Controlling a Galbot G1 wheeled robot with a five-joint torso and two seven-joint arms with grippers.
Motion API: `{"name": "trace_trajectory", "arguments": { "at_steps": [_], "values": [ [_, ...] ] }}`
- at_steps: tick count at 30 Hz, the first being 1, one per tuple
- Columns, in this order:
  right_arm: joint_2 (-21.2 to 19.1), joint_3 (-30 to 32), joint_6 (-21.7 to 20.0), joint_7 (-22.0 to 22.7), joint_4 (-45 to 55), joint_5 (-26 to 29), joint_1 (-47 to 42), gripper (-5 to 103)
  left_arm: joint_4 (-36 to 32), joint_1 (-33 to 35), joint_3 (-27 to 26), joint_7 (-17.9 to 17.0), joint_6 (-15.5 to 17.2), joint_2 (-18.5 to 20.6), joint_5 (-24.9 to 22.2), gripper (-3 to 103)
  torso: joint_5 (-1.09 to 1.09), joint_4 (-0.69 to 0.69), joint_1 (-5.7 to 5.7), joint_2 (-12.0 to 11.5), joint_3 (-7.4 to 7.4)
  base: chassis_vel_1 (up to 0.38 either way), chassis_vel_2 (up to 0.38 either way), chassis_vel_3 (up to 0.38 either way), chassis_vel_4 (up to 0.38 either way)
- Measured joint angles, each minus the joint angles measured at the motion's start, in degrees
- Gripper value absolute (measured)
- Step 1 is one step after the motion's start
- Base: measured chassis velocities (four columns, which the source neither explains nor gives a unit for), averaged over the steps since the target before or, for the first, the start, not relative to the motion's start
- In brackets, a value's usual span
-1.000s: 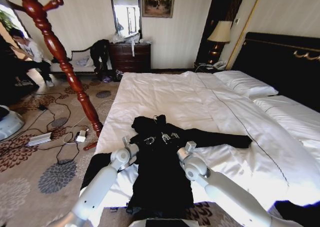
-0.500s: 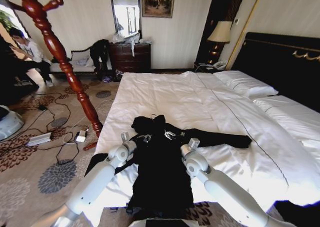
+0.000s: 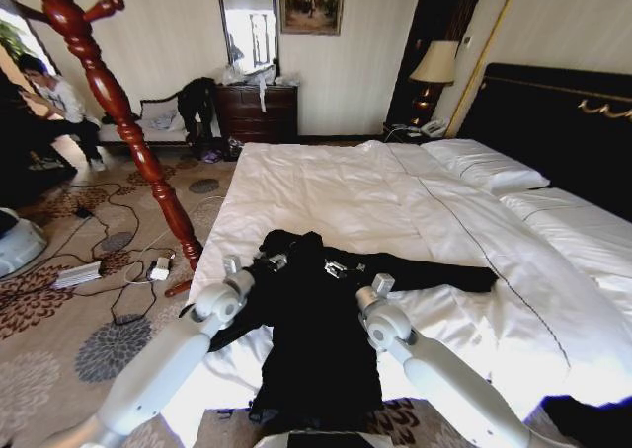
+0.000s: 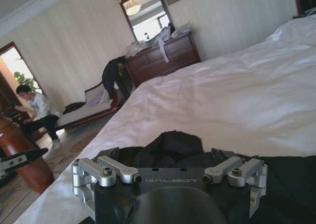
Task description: Pick up the clothes from the bed and hang them on the clothes hanger.
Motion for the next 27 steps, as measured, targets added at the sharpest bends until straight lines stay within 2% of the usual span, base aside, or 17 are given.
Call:
{"name": "trace_trajectory", "arguments": {
  "at_steps": [1,4,5,7,8,9,11,13,14,16,19,22,24,27],
  "values": [
    [0.1,-1.1,-2.1,0.7,0.2,-0.2,0.7,100,-0.1,-0.1,-0.6,-2.8,0.7,0.3,0.2,88,0.00,-0.02,0.00,0.0,0.00,0.000,0.000,0.000,0.000],
    [1.1,-4.9,-7.6,4.5,0.7,1.0,2.6,100,-0.1,0.9,-2.7,-10.6,2.6,-0.4,0.4,99,0.00,0.01,0.00,0.0,0.00,0.000,0.000,0.000,0.000],
    [1.1,-4.9,-7.6,4.5,0.7,1.0,2.6,100,-0.1,0.9,-2.7,-10.6,2.6,-0.4,0.4,99,0.00,0.01,0.00,0.0,0.00,0.000,0.000,0.000,0.000],
    [3.0,-5.5,-10.5,8.0,1.2,4.8,2.9,100,0.8,2.2,-2.7,-12.8,3.4,-1.4,1.0,100,-0.02,0.00,0.00,0.0,0.00,0.000,0.000,0.000,0.000],
    [4.4,-5.6,-11.1,9.2,1.1,6.0,3.2,100,0.8,3.6,-2.6,-12.3,3.0,-1.6,1.9,100,-0.04,-0.07,0.00,0.0,0.00,0.000,0.000,0.000,0.000],
    [4.4,-5.6,-11.1,9.2,1.1,6.0,3.2,100,0.8,3.6,-2.6,-12.3,3.0,-1.6,1.9,100,-0.04,-0.07,0.00,0.0,0.00,0.000,0.000,0.000,0.000],
    [8.0,-5.4,-11.0,10.8,-0.8,6.7,4.2,100,-0.3,7.9,-2.5,-9.5,0.7,-1.3,4.9,100,0.01,0.03,0.00,0.0,0.00,0.000,0.000,0.000,0.000],
    [9.0,-4.8,-10.2,11.1,-1.7,6.2,4.2,100,-1.2,9.6,-2.2,-8.4,-0.4,-1.2,6.0,100,0.02,0.07,0.00,0.0,0.00,0.000,0.000,0.000,0.000],
    [9.3,-3.7,-9.4,11.0,-2.4,4.4,3.5,100,-1.8,11.0,-1.9,-7.6,-1.8,-1.4,7.2,100,-0.02,0.06,0.00,0.0,0.00,0.000,0.000,0.000,0.000],
    [9.0,-2.9,-9.2,10.3,-2.7,2.7,2.2,100,-1.7,12.1,-2.5,-8.1,-2.9,-3.0,9.6,100,0.01,-0.05,-0.01,0.0,0.00,0.000,0.000,0.000,0.000],
    [9.3,-3.4,-9.7,10.3,-2.5,2.4,1.3,100,-0.5,13.4,-4.7,-10.7,-2.1,-5.2,11.3,100,0.00,-0.09,0.00,0.0,0.00,0.000,0.000,0.000,0.000],
    [12.2,-5.5,-10.7,10.6,-3.7,0.3,1.9,100,2.0,15.8,-8.0,-12.0,-1.3,-7.2,12.7,100,0.00,0.04,0.00,0.0,0.00,0.000,0.000,0.000,0.000],
    [13.2,-5.7,-10.8,10.9,-4.5,-0.4,2.4,100,2.5,16.2,-8.3,-11.3,-1.7,-7.3,13.2,100,-0.01,0.07,-0.01,0.0,0.00,0.000,0.000,0.000,0.000],
    [15.2,-4.1,-10.0,13.8,-6.1,-1.0,2.6,100,2.8,15.1,-7.1,-8.2,-3.3,-6.9,12.8,100,0.01,0.05,-0.01,0.0,0.00,0.000,0.000,0.000,0.000]
  ]
}}
